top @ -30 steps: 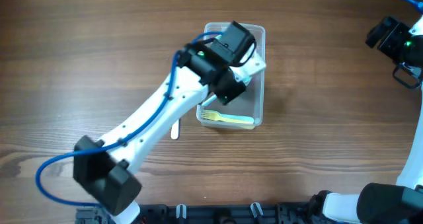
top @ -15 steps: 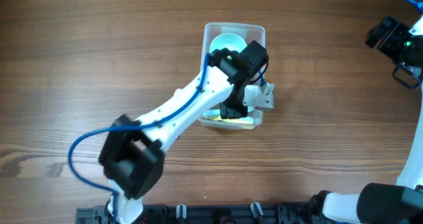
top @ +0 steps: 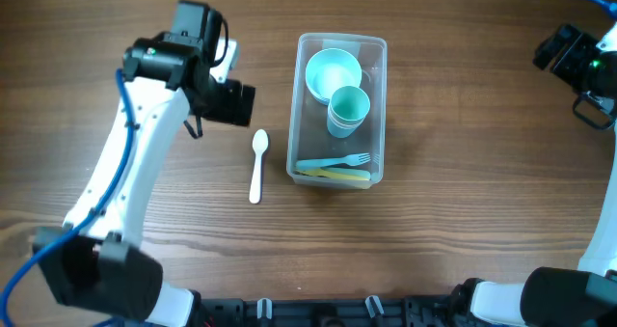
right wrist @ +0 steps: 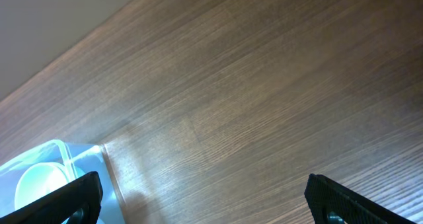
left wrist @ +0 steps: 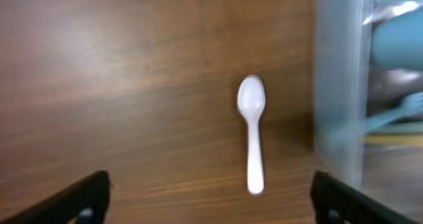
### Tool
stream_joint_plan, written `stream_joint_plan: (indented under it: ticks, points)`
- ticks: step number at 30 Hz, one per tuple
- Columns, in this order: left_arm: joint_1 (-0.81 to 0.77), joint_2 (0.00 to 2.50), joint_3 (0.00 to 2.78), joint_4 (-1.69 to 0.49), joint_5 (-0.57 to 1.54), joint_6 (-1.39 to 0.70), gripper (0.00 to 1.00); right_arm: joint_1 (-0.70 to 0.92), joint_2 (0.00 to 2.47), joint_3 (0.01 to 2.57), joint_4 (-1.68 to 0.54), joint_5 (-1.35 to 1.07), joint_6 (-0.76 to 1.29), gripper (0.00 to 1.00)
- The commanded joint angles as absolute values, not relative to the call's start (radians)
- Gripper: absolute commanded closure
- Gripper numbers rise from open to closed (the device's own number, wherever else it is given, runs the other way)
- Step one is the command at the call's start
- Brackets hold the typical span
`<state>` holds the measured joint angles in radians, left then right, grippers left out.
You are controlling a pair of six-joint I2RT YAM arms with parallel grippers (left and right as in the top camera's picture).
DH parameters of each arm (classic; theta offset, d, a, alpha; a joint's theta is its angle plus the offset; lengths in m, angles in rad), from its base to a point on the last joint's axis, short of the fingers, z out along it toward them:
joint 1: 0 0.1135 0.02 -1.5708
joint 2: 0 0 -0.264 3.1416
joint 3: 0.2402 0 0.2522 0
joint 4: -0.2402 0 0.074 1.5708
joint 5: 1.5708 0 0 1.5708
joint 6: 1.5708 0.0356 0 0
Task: Pack container
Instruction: 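Grasp the white spoon with the left gripper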
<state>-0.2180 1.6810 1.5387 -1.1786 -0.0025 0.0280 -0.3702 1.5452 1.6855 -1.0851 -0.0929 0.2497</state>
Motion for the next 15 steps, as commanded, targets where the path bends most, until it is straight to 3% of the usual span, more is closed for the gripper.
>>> stream_joint_plan:
  ticks: [1,3,9,12,15]
  points:
    - [-0.217,1.752,1.381,-1.047,0.155,-0.043,0.0,-0.37,1.554,1.687,-1.085,-0.097,0.265,0.0]
    - [-0.216,1.796,1.322,-0.954,0.291,-0.042,0.0,-0.37,1.554,1.687,-1.085,-0.097,0.265,0.0]
    - [-0.243,1.822,1.316,-0.945,0.231,-0.182,0.03,-0.37,1.554,1.687,-1.085,-0.097,0.265,0.0]
    - [-0.271,1.822,1.267,-0.93,0.068,-0.252,0.08,-0.37,1.554,1.687,-1.085,-0.097,0.265,0.0]
    - [-0.273,1.822,1.209,-0.862,0.065,-0.253,0.2,-0.37,1.554,1.687,-1.085,-0.097,0.265,0.0]
